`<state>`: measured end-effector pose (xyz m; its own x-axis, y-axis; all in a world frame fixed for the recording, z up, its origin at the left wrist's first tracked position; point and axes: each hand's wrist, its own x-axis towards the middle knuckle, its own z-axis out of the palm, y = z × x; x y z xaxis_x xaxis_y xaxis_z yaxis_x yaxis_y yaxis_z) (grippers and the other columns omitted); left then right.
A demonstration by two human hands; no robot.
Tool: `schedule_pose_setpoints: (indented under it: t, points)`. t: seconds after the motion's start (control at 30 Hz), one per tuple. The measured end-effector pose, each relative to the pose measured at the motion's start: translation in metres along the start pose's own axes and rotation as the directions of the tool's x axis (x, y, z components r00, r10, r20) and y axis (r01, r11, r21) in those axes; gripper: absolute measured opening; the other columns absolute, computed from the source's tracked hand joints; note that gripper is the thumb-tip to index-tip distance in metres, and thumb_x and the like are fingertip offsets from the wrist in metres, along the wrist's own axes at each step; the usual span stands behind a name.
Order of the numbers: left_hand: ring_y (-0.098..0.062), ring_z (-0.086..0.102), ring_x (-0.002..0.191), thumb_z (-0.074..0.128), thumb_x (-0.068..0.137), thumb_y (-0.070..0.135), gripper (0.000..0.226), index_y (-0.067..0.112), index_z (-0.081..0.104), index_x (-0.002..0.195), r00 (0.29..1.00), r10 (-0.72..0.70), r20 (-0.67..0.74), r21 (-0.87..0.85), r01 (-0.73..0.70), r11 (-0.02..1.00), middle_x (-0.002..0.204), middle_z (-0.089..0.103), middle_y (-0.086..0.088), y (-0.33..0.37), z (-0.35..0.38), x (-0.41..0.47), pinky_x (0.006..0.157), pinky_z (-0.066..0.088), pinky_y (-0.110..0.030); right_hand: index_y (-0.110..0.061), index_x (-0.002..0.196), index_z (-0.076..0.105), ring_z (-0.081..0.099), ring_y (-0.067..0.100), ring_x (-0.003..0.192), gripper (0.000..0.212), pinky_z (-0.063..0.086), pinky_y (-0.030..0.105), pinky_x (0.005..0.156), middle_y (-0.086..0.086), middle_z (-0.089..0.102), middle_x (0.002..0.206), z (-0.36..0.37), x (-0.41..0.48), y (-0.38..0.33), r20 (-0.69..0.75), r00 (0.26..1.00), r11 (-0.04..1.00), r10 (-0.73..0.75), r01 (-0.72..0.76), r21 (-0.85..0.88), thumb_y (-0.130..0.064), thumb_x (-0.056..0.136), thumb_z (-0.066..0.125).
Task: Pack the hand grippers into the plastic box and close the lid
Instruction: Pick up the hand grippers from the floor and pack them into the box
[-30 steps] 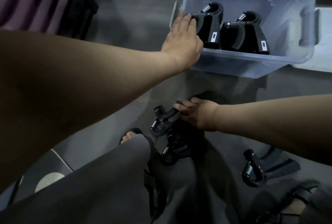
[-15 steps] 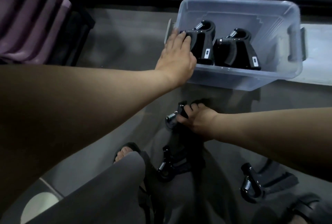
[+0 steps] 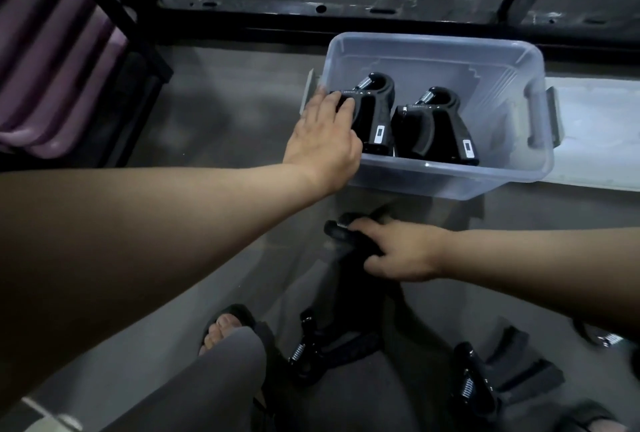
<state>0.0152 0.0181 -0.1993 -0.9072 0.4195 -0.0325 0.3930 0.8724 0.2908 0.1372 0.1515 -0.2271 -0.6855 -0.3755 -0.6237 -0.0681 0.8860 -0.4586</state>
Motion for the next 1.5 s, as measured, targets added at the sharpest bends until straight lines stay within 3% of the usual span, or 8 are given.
schedule_pose_setpoints:
  t: [0.23, 0.4, 0.53, 0.63, 0.83, 0.93, 1.07, 1.5]
  points:
    - [-0.024, 0.032, 0.139, 0.033, 0.098, 0.031, 0.052, 0.009, 0.04, 0.145, 0.988, 0.136, -0.067, -0.005, -0.137, 0.991, 0.149, 0.039, -0.009, 0.013, -0.006, 0.017, 0.118, 0.019, -0.036, -0.013, 0.142, 0.031, 0.06, 0.033, 0.11, 0.055, 0.048, 0.037, 0.093, 0.016, 0.06, 0.128, -0.028, 0.001, 0.036, -0.15, 0.989, 0.984, 0.011, -0.037, -0.173, -0.03, 0.093, 0.049]
    - [-0.027, 0.03, 0.138, 0.033, 0.098, 0.034, 0.054, 0.009, 0.038, 0.146, 0.99, 0.137, -0.047, 0.12, -0.13, 0.984, 0.15, 0.035, -0.01, 0.017, 0.002, 0.016, 0.119, 0.016, -0.04, -0.023, 0.117, 0.058, 0.067, 0.013, 0.077, 0.028, 0.057, 0.031, 0.071, -0.002, 0.07, 0.095, -0.063, -0.043, 0.035, -0.053, 0.998, 0.975, -0.042, 0.052, 0.217, -0.023, 0.089, 0.059]
    - [-0.025, 0.027, 0.14, 0.032, 0.099, 0.033, 0.054, 0.01, 0.035, 0.148, 0.99, 0.134, -0.041, 0.13, -0.127, 0.983, 0.153, 0.032, -0.008, 0.017, -0.001, 0.015, 0.119, 0.016, -0.038, -0.007, 0.11, 0.067, 0.063, 0.026, 0.064, 0.031, 0.054, 0.031, 0.054, 0.02, 0.07, 0.084, -0.09, -0.097, 0.038, -0.178, 0.981, 0.557, -0.081, 0.192, 0.808, -0.008, 0.079, 0.061]
    - [-0.025, 0.028, 0.139, 0.032, 0.099, 0.033, 0.054, 0.01, 0.035, 0.148, 0.989, 0.14, -0.038, 0.146, -0.133, 0.98, 0.152, 0.033, -0.008, 0.018, 0.0, 0.013, 0.119, 0.016, -0.037, 0.0, 0.105, 0.067, 0.061, 0.027, 0.055, 0.031, 0.051, 0.031, 0.048, 0.019, 0.067, 0.077, -0.102, -0.106, 0.047, -0.384, 0.918, 0.351, 0.101, 0.328, 0.877, -0.004, 0.075, 0.062]
    - [-0.026, 0.031, 0.137, 0.034, 0.098, 0.032, 0.053, 0.008, 0.04, 0.145, 0.989, 0.137, -0.056, 0.148, -0.127, 0.981, 0.15, 0.038, -0.01, 0.021, -0.002, 0.013, 0.117, 0.018, -0.039, -0.004, 0.096, 0.058, 0.058, 0.02, 0.057, 0.009, 0.042, 0.036, 0.061, 0.014, 0.063, 0.076, -0.119, -0.055, 0.054, -0.469, 0.754, 0.377, 0.46, 0.312, 0.872, -0.009, 0.094, 0.051]
    - [-0.025, 0.031, 0.138, 0.033, 0.098, 0.032, 0.053, 0.009, 0.039, 0.146, 0.99, 0.135, -0.047, 0.148, -0.127, 0.981, 0.15, 0.037, -0.009, 0.021, -0.001, 0.013, 0.118, 0.018, -0.039, -0.008, 0.092, 0.059, 0.057, 0.02, 0.069, 0.017, 0.045, 0.032, 0.065, 0.012, 0.064, 0.085, -0.123, -0.027, 0.064, -0.421, 0.727, 0.565, 0.542, 0.056, 0.823, -0.02, 0.092, 0.048]
    - [-0.025, 0.032, 0.137, 0.023, 0.093, 0.038, 0.061, 0.009, 0.04, 0.145, 0.989, 0.134, -0.059, 0.161, -0.123, 0.979, 0.149, 0.038, -0.01, 0.02, -0.001, 0.013, 0.118, 0.019, -0.039, -0.012, 0.11, 0.052, 0.047, 0.035, 0.11, 0.041, 0.045, 0.043, 0.093, 0.016, 0.045, 0.119, -0.125, -0.025, 0.065, -0.49, 0.716, 0.867, 0.497, -0.431, 0.248, -0.046, 0.089, 0.049]
    - [-0.027, 0.034, 0.135, 0.015, 0.09, 0.042, 0.069, 0.007, 0.042, 0.143, 0.989, 0.138, -0.058, 0.163, -0.127, 0.979, 0.147, 0.04, -0.012, 0.019, 0.0, 0.014, 0.118, 0.021, -0.04, -0.012, 0.117, 0.037, 0.059, 0.031, 0.075, 0.041, 0.043, 0.051, 0.088, 0.005, 0.056, 0.067, -0.124, -0.043, 0.054, -0.581, 0.746, 0.921, 0.325, -0.389, 0.015, -0.04, 0.088, 0.048]
